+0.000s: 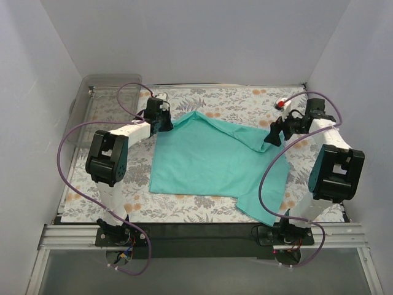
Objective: Fold and stack the t-shirts
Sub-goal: Fold the tshirt
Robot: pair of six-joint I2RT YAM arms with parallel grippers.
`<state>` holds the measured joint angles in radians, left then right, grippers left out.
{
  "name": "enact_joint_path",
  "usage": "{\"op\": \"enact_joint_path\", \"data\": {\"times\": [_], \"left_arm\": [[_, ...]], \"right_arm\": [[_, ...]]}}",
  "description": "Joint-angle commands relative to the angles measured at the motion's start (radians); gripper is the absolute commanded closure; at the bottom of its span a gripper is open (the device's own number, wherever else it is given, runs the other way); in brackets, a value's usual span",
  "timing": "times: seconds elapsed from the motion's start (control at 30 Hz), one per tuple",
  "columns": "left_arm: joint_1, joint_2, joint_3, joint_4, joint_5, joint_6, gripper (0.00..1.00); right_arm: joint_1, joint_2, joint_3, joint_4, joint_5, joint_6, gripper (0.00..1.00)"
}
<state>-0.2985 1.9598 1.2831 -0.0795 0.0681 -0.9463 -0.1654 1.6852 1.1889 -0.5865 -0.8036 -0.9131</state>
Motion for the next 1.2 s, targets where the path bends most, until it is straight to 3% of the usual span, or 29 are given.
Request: {"op": "enact_joint_path", "data": {"times": [0.0,0.3,0.67,0.83,1.0,1.1,1.17], "left_arm": [[0.009,-0.055,-0.014,0.003,0.025,0.020,1.00],[0.013,-0.062,-0.027,0.012,0.047,0.023,1.00],[0.013,-0.062,-0.024,0.015,0.062,0.021,1.00],[0.013,-0.061,-0.018,0.015,0.062,0.023,1.00],[0.016,-0.064,-0.013,0.015,0.064,0.026,1.00],[0.019,-0.065,-0.011,0.014,0.064,0.029,1.00],[0.022,-0.067,-0.010,0.014,0.064,0.029,1.00]], "right_arm": [[-0.033,-0.030,0.060,0.128,-0.011,0.316,0.21],[0.050,0.125,0.107,0.198,0.205,0.598,0.39],[0.086,0.205,0.124,0.228,0.354,0.669,0.48],[0.096,0.249,0.140,0.228,0.304,0.695,0.74],[0.098,0.269,0.156,0.228,0.305,0.718,0.86],[0.098,0.258,0.167,0.231,0.328,0.717,0.99],[0.098,0.251,0.181,0.235,0.346,0.709,0.99]]}}
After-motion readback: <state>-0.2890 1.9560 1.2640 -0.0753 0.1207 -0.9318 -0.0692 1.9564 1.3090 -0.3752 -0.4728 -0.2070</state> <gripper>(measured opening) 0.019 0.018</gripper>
